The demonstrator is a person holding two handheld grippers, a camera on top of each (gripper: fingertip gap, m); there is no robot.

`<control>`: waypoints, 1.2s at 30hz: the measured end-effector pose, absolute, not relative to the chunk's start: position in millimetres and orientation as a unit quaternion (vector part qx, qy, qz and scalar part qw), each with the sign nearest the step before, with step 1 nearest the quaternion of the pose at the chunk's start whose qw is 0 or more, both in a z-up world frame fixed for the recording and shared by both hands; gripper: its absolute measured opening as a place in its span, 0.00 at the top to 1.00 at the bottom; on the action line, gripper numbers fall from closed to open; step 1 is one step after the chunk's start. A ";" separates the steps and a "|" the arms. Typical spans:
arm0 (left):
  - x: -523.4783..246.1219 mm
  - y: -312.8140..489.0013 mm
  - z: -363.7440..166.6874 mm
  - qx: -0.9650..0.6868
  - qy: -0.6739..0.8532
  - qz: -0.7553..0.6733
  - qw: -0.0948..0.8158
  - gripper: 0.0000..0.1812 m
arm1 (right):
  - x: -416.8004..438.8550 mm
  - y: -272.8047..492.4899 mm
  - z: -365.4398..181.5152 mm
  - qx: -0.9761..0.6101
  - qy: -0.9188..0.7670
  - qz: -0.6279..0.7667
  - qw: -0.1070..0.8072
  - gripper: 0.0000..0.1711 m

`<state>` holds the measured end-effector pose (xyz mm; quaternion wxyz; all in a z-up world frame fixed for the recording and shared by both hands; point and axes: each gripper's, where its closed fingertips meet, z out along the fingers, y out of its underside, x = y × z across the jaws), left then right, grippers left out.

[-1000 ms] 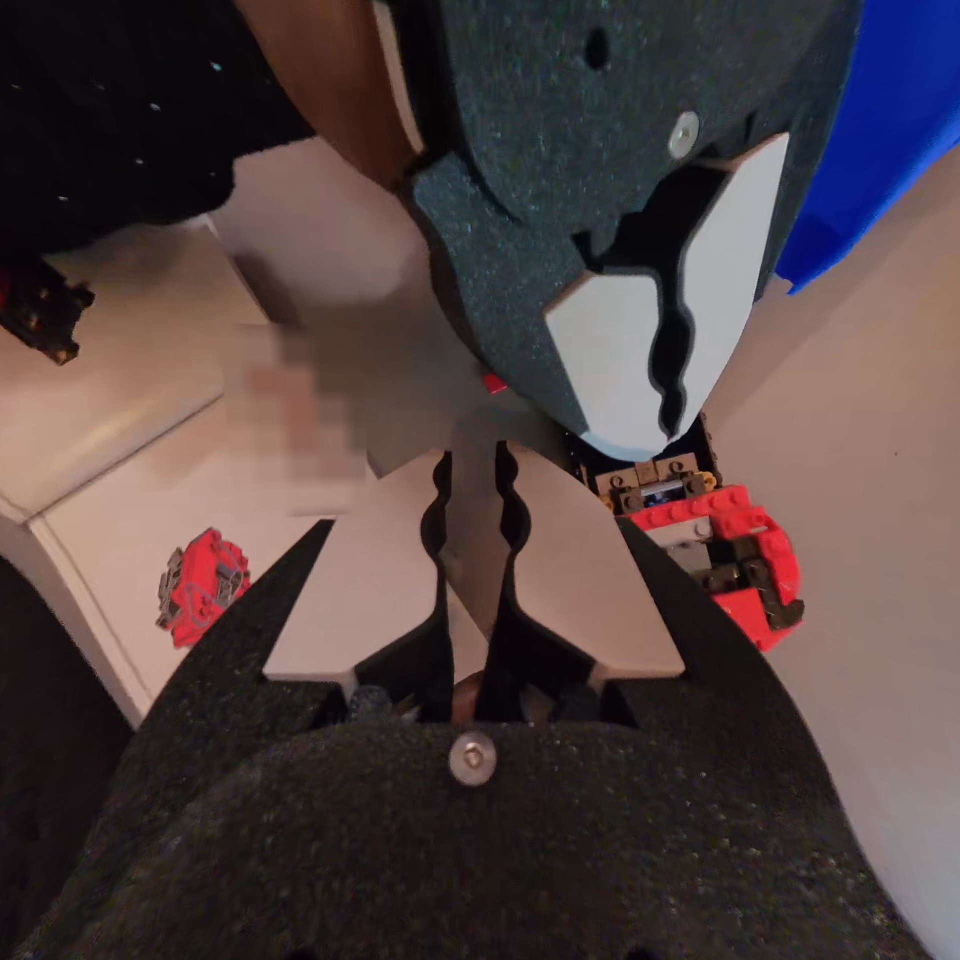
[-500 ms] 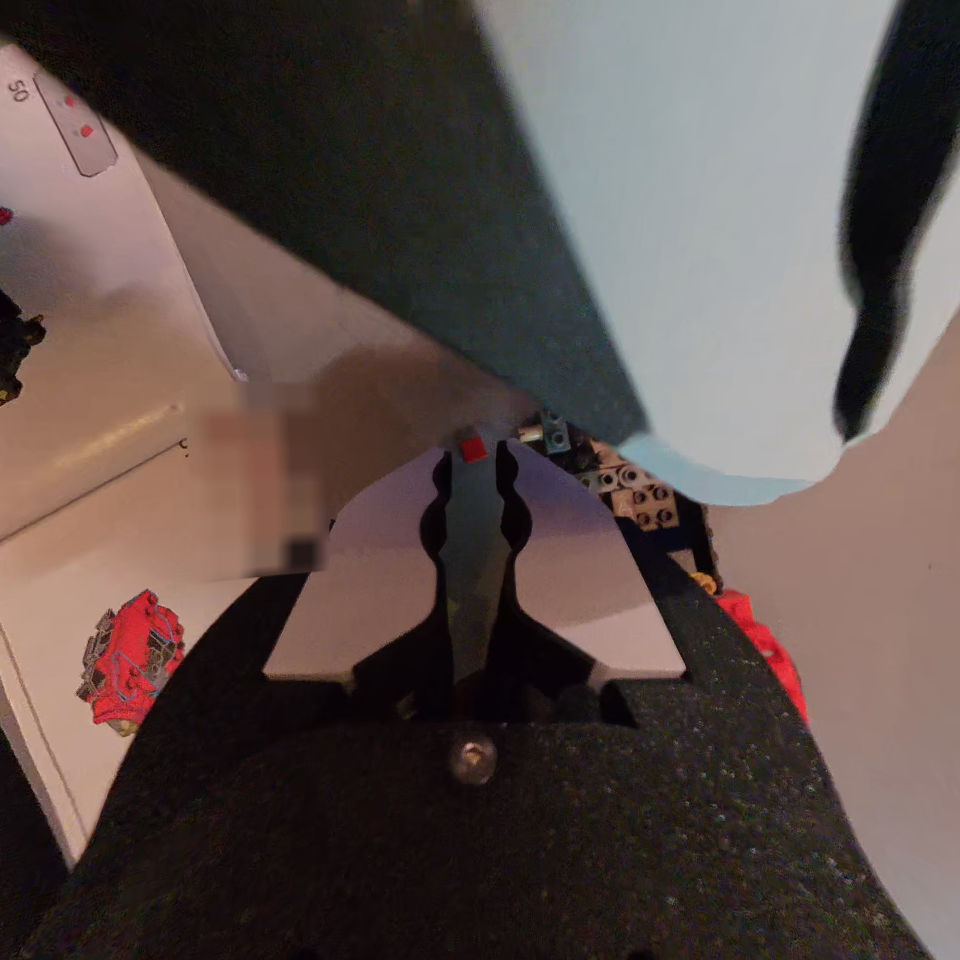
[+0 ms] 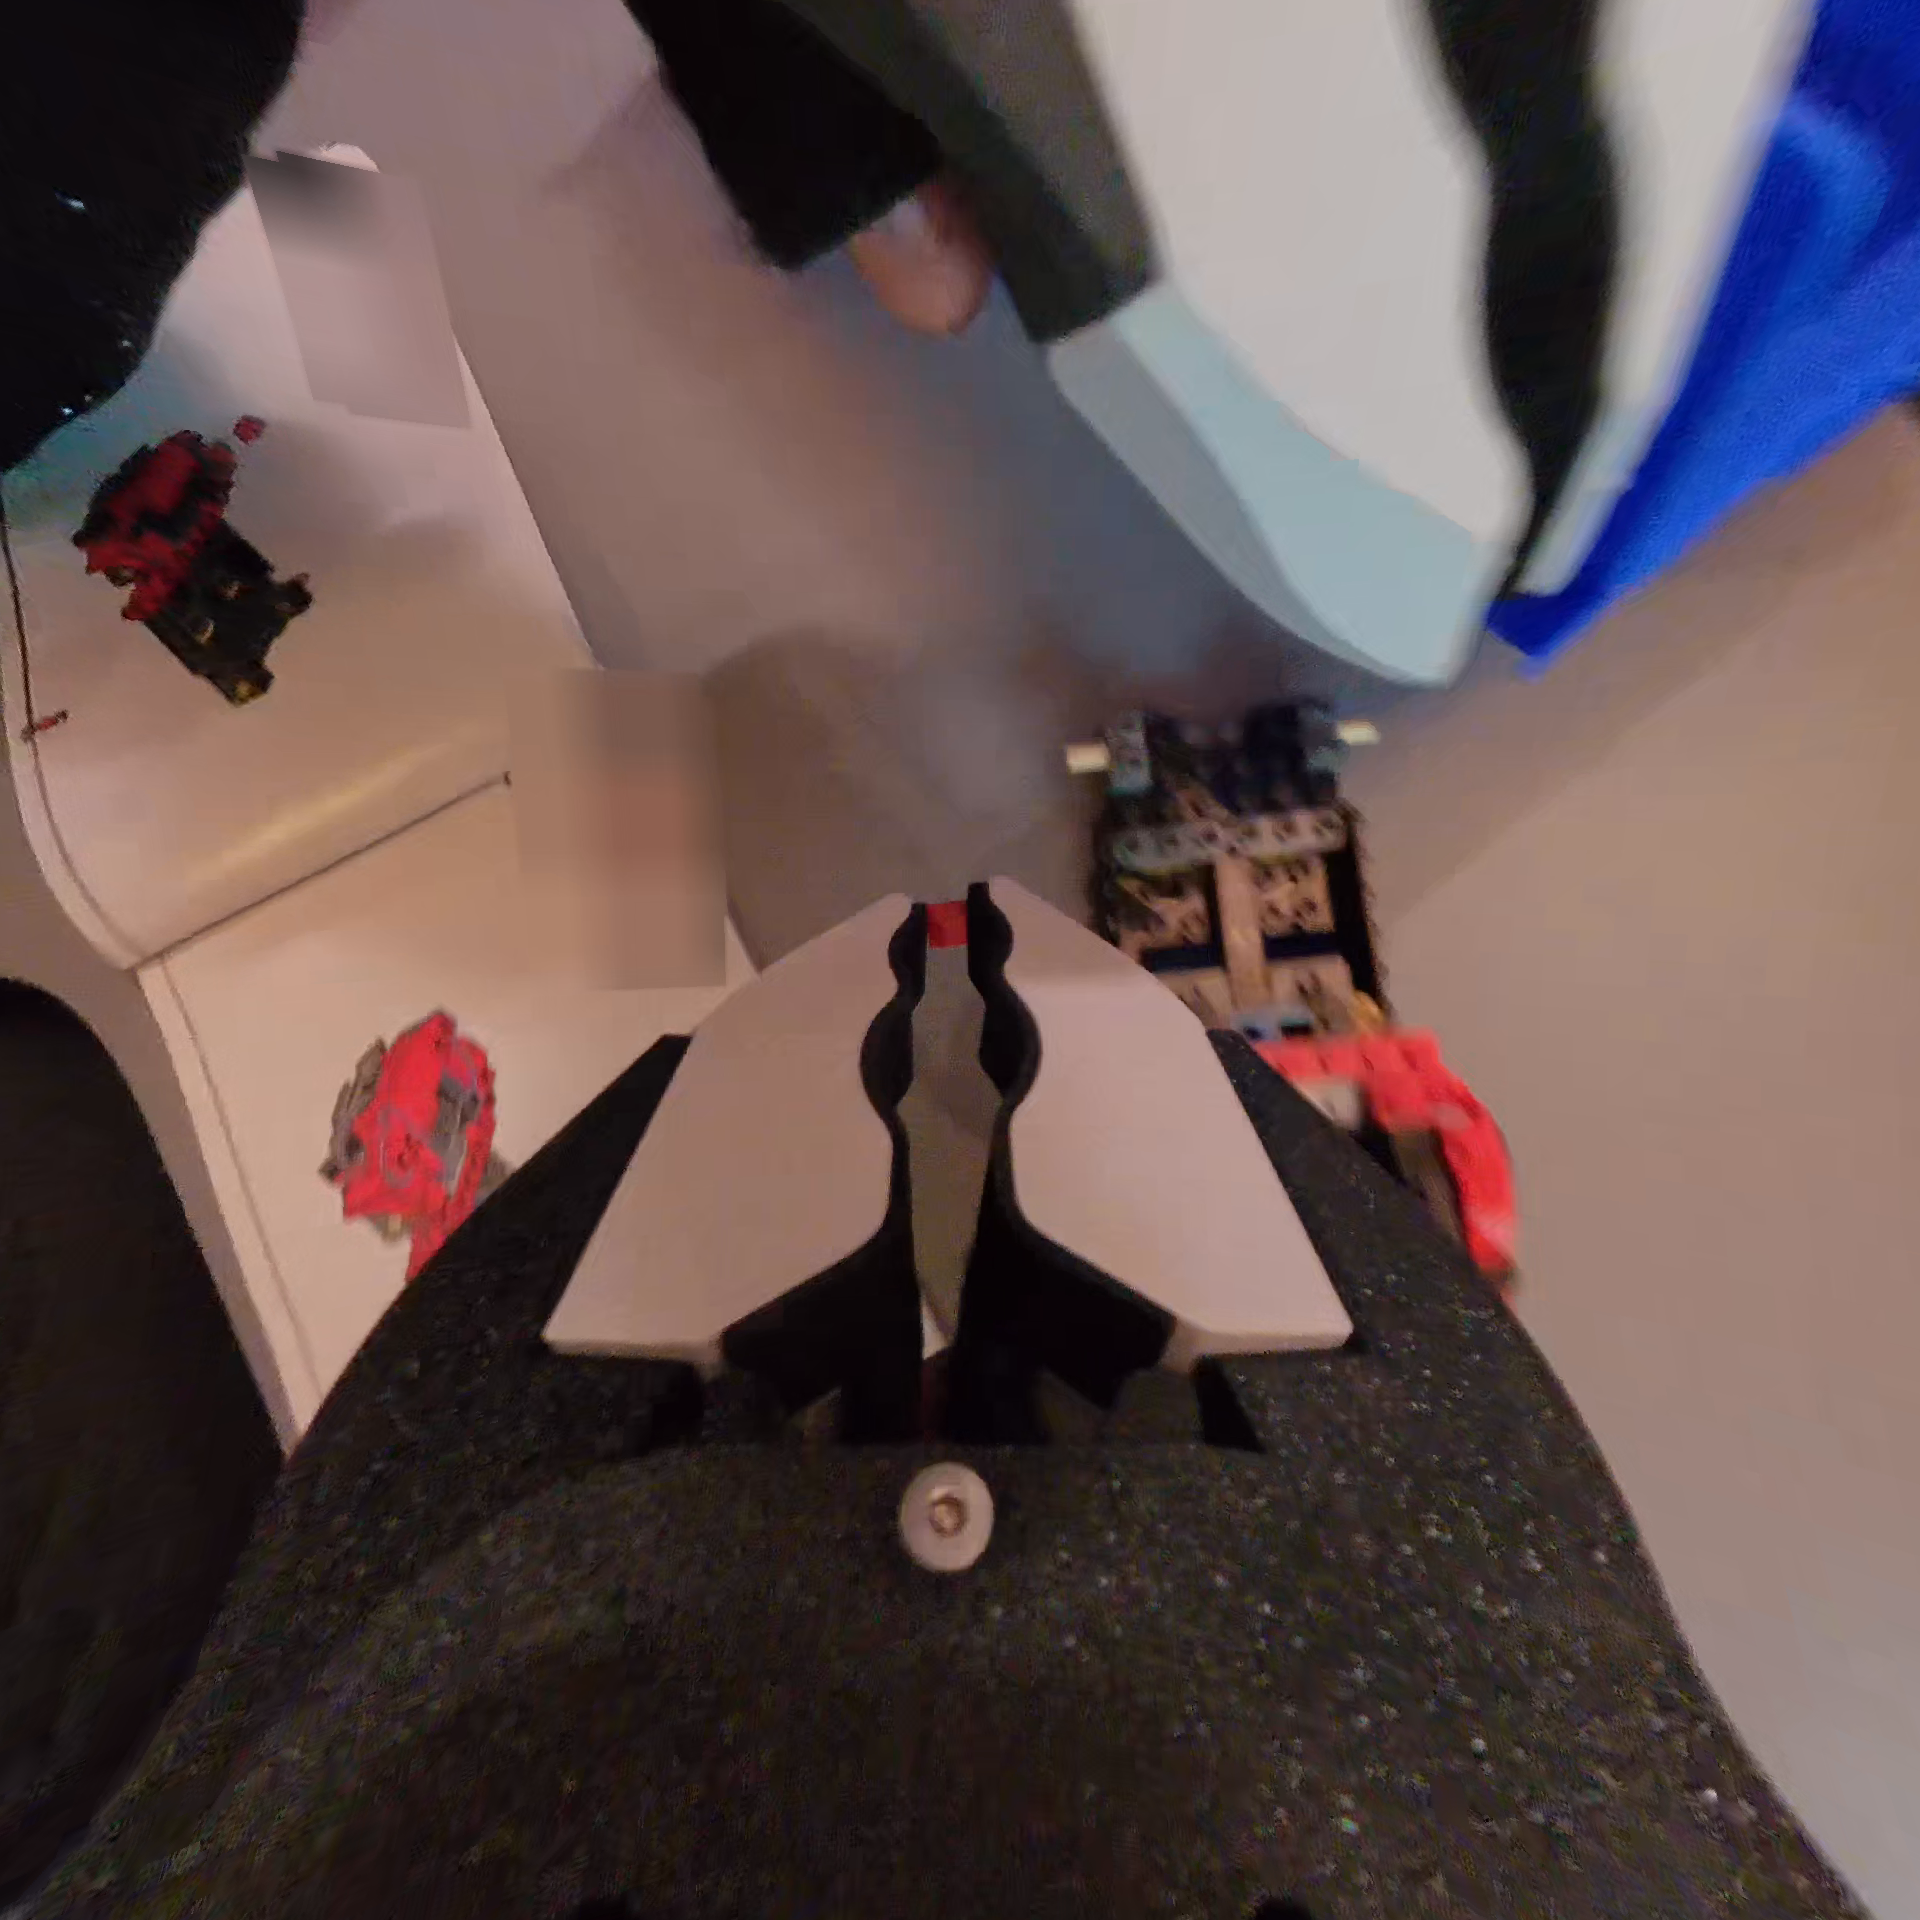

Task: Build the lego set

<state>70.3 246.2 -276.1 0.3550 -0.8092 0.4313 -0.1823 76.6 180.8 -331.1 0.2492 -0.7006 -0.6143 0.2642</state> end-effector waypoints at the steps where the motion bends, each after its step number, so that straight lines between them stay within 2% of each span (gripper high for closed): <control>1: 73.0 244.9 -279.3 -0.808 0.437 -0.184 0.351 0.96 | 89.6 184.8 -322.9 -0.703 -0.607 0.257 0.267 0.95; 6: 85.7 243.0 -307.1 -0.802 0.477 -0.159 0.323 0.99 | 136.5 202.4 -301.1 -0.717 -0.569 0.257 0.310 0.96; 9: 84.0 245.4 -330.6 -0.801 0.507 -0.108 0.300 1.00 | 140.8 204.7 -303.7 -0.714 -0.575 0.254 0.309 0.96; 15: 90.6 242.9 -354.8 -0.777 0.554 -0.094 0.283 1.00 | 138.5 205.3 -309.2 -0.698 -0.594 0.270 0.295 0.96; 36: 90.8 241.7 -355.8 -0.773 0.556 -0.099 0.288 1.00 | 132.3 213.2 -336.2 -0.707 -0.617 0.211 0.273 0.96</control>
